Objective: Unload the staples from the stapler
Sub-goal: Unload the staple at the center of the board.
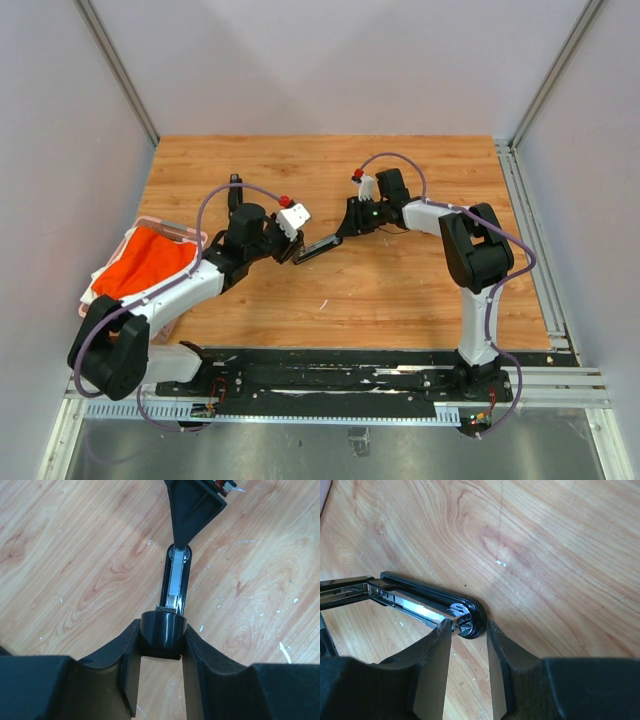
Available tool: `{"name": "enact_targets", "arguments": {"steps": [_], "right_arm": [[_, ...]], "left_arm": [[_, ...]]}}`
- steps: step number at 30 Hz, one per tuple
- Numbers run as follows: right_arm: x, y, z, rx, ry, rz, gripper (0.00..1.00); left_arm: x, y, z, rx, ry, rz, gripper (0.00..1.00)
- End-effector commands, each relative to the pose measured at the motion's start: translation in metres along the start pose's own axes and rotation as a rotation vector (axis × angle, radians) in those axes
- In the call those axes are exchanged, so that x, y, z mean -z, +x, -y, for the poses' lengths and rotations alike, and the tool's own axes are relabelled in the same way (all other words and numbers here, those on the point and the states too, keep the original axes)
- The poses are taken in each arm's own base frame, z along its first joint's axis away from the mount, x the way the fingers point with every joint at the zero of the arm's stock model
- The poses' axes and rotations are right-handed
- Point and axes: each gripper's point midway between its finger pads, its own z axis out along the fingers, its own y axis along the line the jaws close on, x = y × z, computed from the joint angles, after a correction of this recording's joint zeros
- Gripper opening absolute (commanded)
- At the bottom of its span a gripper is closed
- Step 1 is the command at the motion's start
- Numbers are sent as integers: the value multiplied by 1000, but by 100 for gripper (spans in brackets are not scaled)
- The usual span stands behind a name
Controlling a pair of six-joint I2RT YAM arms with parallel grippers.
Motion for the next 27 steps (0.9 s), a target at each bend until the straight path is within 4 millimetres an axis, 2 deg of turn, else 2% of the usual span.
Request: {"name": "enact_targets", "arguments": {"steps": [1, 10, 21, 27], "right_arm": [[2, 50, 62, -54, 266, -128, 33], [3, 46, 61, -52, 265, -127, 33], [7, 39, 62, -29, 286, -115, 34], [6, 36, 66, -24, 298, -121, 34]], "left_arm": [[23, 45, -27, -46, -140, -167, 0], [43, 78, -28, -87, -182, -266, 0], [58, 96, -39, -99, -229, -321, 0], [58, 94, -47, -87, -252, -308, 0]]}}
